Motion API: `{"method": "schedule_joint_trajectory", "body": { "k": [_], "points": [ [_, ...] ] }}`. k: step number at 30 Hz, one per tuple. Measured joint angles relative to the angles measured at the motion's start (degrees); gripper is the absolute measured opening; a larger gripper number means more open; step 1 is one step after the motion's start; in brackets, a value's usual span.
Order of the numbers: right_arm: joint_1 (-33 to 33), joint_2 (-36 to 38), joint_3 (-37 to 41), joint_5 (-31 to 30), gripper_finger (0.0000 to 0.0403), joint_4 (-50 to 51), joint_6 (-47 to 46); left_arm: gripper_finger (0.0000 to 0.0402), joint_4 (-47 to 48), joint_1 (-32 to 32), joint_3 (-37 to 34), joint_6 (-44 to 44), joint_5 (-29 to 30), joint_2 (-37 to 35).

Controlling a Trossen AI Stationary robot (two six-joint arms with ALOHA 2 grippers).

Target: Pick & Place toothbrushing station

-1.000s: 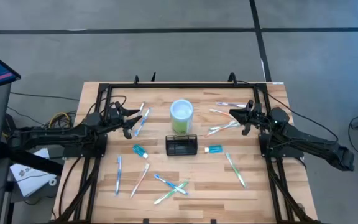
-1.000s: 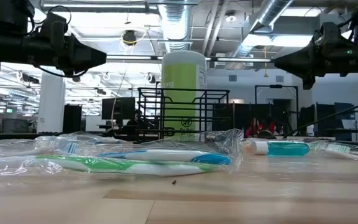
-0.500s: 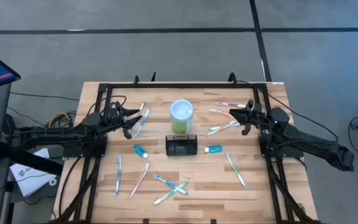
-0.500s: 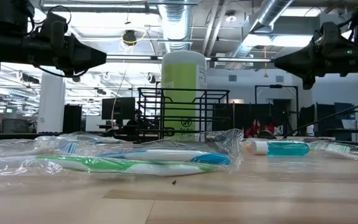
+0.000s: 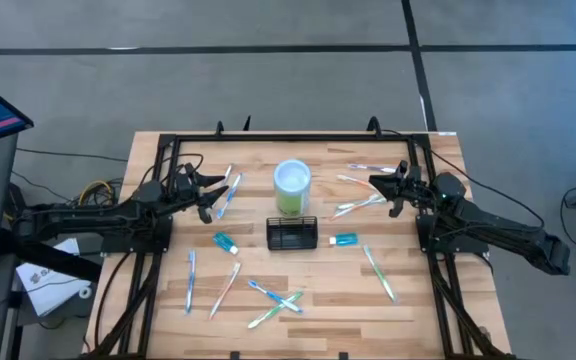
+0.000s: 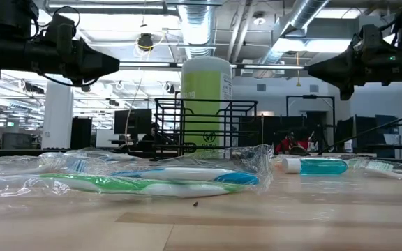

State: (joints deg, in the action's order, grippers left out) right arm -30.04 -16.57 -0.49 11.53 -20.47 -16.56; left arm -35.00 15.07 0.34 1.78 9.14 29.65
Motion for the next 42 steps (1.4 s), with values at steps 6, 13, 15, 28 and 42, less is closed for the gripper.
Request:
{"method": "schedule_joint_trajectory", "body": {
  "k": [6, 13, 15, 28, 42],
  "points": [
    [-0.03, -0.01, 0.02, 0.0, 0.0048, -0.92, 0.02, 0.0149, -0.09, 0.0, 0.02, 0.17, 0.01, 0.01],
    [-0.04, 0.1, 0.01, -0.02, 0.0048, -2.69, 0.31, 0.0149, -0.31, 0.0, 0.02, 0.17, 0.0, 0.0],
    [-0.04, 0.1, 0.02, -0.01, 0.0048, -2.71, 0.4, 0.0149, -0.33, 0.0, 0.0, 0.17, 0.0, 0.0],
    [-0.15, -3.96, -8.8, -7.53, 0.0048, 12.92, 9.24, 0.0149, -1.15, 0.0, 0.01, 4.79, 0.0, 0.02],
    [-9.56, -27.5, -18.2, -14.38, 0.0048, 24.89, 17.93, 0.0149, -1.09, 0.0, 0.02, 8.15, -0.01, 0.09]
  ]
}}
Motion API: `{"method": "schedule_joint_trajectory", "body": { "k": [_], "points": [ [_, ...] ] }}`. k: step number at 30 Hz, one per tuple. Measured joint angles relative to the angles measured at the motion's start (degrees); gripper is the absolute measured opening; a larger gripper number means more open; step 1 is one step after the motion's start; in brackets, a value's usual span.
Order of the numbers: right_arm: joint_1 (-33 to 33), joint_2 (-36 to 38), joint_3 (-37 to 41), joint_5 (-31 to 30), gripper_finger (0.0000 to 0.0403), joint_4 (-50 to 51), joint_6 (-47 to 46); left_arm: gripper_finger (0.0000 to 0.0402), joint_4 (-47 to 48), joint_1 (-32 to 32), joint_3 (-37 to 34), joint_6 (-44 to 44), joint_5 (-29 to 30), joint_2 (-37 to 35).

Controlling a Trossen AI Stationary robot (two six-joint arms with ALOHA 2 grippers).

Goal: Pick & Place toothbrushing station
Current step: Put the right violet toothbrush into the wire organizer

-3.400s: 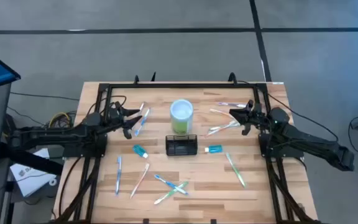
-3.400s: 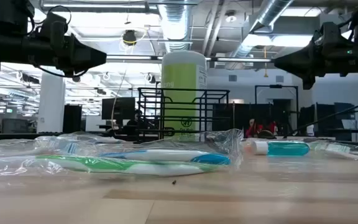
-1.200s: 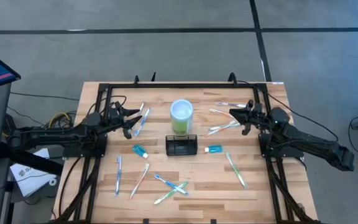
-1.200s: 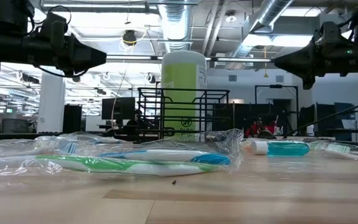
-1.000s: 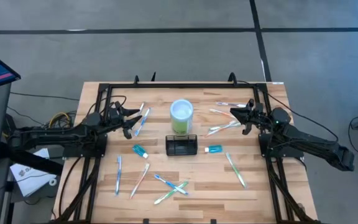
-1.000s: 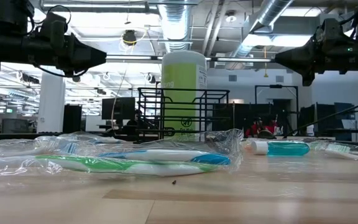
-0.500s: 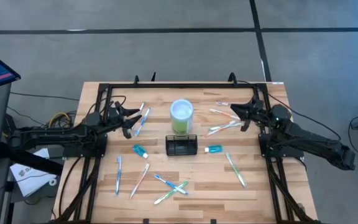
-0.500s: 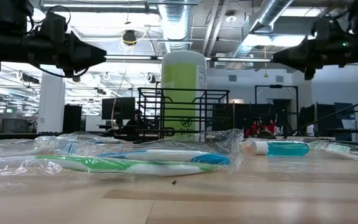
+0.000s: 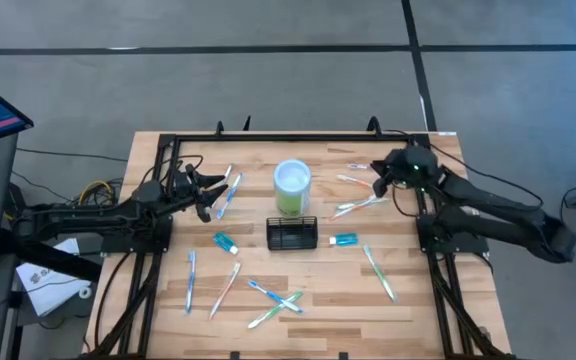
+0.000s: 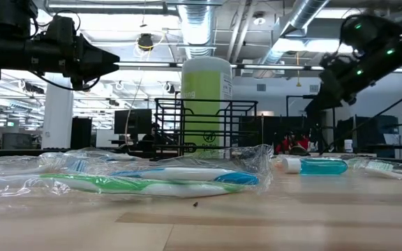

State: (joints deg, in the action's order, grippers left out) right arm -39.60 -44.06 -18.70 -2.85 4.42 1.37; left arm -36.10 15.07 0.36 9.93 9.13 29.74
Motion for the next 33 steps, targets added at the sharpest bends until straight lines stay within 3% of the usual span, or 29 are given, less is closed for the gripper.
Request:
{"method": "schedule_joint_trajectory", "body": {
  "k": [8, 15, 27, 33],
  "points": [
    [-3.54, -17.92, -7.92, 0.01, 0.0051, 1.53, 4.5, 0.0149, 0.02, 0.0, -0.01, 0.0, 0.0, 0.0],
    [-4.0, -30.59, -15.28, -0.03, 0.0077, 6.06, 8.24, 0.0149, 0.04, 0.0, -0.01, 0.0, 0.0, 0.0],
    [-3.6, -37.98, -22.78, -0.18, 0.0187, 13.48, 11.83, 0.0149, 0.11, 0.0, -0.02, -0.01, 0.0, 0.0],
    [-3.6, -41.13, -22.95, -0.44, 0.0202, 13.75, 14.42, 0.0149, 0.1, 0.0, 0.0, -0.2, 0.0, 0.0]
  ]
}}
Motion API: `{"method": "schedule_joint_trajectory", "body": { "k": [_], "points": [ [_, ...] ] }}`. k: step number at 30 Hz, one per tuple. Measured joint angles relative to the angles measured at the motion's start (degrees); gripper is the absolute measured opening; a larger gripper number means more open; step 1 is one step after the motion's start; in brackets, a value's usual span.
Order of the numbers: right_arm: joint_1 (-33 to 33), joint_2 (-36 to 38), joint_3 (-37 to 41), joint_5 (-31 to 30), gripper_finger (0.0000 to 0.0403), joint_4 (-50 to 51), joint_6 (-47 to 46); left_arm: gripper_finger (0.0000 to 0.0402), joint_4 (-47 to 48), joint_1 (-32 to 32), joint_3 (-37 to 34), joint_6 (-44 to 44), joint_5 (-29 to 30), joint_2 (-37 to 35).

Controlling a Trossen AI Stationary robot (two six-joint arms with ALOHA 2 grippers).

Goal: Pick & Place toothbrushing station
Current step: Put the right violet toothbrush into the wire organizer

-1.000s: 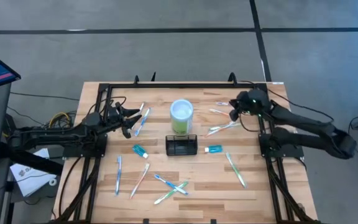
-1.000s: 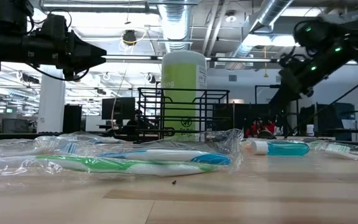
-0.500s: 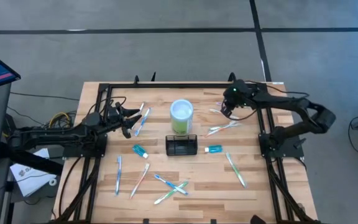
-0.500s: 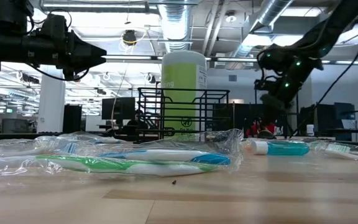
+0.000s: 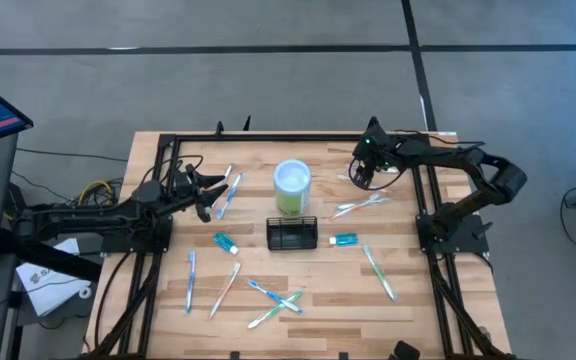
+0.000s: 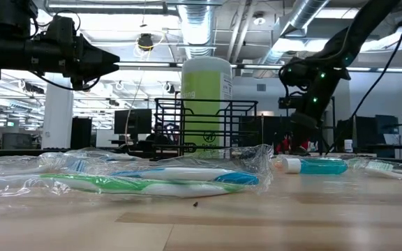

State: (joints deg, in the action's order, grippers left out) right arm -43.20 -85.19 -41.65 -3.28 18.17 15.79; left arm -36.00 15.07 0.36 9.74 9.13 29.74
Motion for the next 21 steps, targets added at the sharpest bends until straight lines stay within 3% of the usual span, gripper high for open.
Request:
{"method": "schedule_joint_trajectory", "body": {
  "k": [4, 12, 21],
  "points": [
    [0.0, -0.93, -0.03, -3.07, 0.0187, -1.03, 1.61, 0.0149, 0.0, 0.0, -0.02, 0.0, 0.0, 0.0],
    [0.0, -1.11, -0.04, -2.8, 0.0153, -1.02, 2.67, 0.0149, -0.01, 0.0, 0.0, 0.0, 0.0, 0.0],
    [0.0, -1.11, -0.04, -2.58, 0.0152, -1.02, 2.67, 0.0149, -0.01, 0.0, -0.02, 0.0, 0.0, 0.0]
  ]
}}
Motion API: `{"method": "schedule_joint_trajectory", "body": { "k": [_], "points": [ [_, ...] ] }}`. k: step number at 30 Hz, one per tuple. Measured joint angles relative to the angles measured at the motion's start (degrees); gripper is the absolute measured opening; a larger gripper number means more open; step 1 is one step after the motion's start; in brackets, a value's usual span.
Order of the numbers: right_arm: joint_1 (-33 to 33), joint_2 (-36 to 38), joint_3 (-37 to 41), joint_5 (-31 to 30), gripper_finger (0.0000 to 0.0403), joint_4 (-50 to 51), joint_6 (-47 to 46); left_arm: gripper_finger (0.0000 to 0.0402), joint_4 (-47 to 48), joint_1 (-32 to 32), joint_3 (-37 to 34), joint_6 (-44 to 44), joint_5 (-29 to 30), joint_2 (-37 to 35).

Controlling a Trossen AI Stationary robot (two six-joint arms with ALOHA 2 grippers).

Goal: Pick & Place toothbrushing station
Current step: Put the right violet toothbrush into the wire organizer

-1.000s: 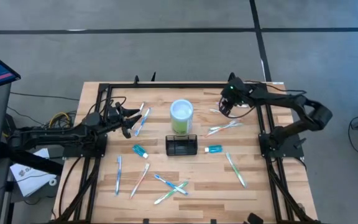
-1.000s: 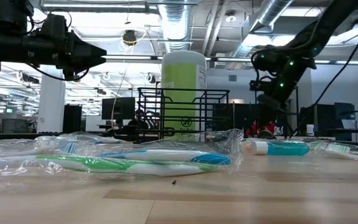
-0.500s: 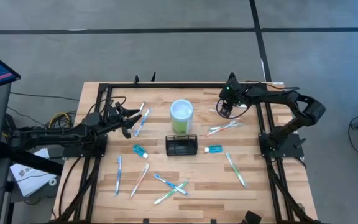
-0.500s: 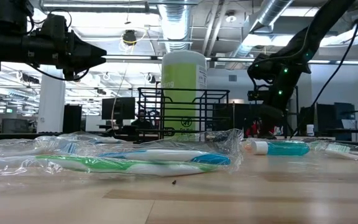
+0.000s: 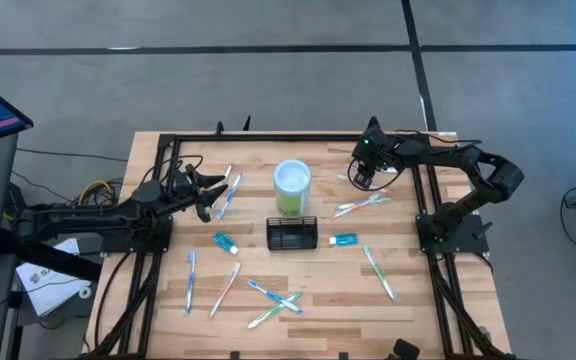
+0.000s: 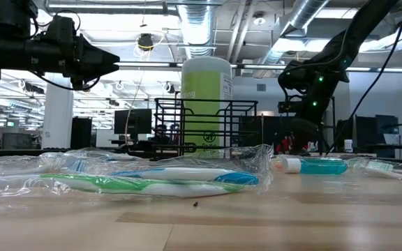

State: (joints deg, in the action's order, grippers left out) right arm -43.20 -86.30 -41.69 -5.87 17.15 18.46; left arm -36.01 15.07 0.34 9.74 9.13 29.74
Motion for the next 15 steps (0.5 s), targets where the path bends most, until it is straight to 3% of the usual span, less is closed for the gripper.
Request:
{"method": "schedule_joint_trajectory", "body": {
  "k": [15],
  "points": [
    [0.04, -0.44, 0.0, 0.11, 0.0177, -0.18, 0.68, 0.0149, 0.0, 0.0, 0.0, 0.0, 0.0, 0.0]
  ]
}}
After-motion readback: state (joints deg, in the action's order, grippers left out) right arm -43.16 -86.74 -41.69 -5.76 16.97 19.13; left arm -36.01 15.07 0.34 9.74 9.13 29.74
